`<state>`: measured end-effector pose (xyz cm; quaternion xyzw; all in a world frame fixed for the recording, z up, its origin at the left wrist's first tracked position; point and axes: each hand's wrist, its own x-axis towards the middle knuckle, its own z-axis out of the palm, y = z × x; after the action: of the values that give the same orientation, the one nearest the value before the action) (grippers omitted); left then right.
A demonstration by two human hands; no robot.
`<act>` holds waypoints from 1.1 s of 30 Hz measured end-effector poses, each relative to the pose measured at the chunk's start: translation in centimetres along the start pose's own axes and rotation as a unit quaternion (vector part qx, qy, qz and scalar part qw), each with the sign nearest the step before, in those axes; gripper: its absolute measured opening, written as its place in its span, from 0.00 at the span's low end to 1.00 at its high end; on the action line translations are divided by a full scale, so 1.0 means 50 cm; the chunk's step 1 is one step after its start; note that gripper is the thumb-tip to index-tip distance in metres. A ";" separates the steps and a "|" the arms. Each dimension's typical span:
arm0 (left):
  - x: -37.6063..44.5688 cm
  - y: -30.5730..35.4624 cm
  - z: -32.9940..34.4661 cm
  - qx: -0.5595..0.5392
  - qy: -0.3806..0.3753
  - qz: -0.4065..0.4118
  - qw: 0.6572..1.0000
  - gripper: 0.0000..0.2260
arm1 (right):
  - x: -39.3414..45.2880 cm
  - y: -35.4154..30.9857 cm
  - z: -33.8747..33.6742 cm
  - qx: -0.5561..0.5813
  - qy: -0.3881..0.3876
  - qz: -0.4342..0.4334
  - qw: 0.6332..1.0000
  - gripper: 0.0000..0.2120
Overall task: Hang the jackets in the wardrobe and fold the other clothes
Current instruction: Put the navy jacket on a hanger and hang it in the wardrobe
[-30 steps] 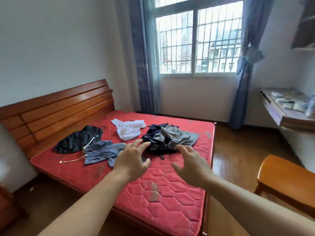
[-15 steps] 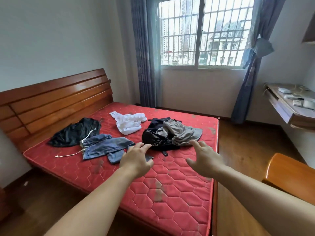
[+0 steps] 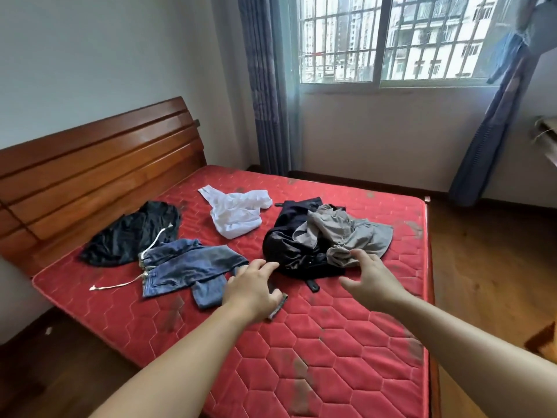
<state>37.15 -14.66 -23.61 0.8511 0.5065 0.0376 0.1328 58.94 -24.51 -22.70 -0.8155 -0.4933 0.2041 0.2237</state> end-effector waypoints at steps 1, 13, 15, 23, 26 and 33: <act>0.032 -0.007 0.011 0.002 -0.002 -0.005 1.000 0.27 | 0.040 0.000 0.011 0.017 -0.003 0.006 1.000 0.31; 0.411 -0.200 0.153 0.002 -0.115 -0.004 0.993 0.27 | 0.391 -0.015 0.200 0.018 -0.014 0.080 0.997 0.30; 0.498 -0.246 0.190 -0.022 -0.135 -0.002 0.991 0.27 | 0.444 -0.015 0.248 0.002 -0.017 0.109 0.994 0.30; 0.809 -0.369 0.381 -0.121 -0.202 -0.045 0.971 0.33 | 0.673 0.033 0.472 -0.052 -0.071 0.189 0.978 0.33; 0.899 -0.371 0.461 -0.256 -0.184 -0.117 0.942 0.33 | 0.746 0.070 0.566 -0.038 -0.103 0.198 0.974 0.34; 1.044 -0.388 0.689 -0.400 -0.222 -0.303 0.836 0.41 | 0.895 0.188 0.780 -0.093 -0.131 0.184 0.970 0.41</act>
<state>52.74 33.15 -65.55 0.5128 0.6369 0.0045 0.5757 63.31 18.09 -64.89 -0.8756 -0.3767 0.2998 0.0391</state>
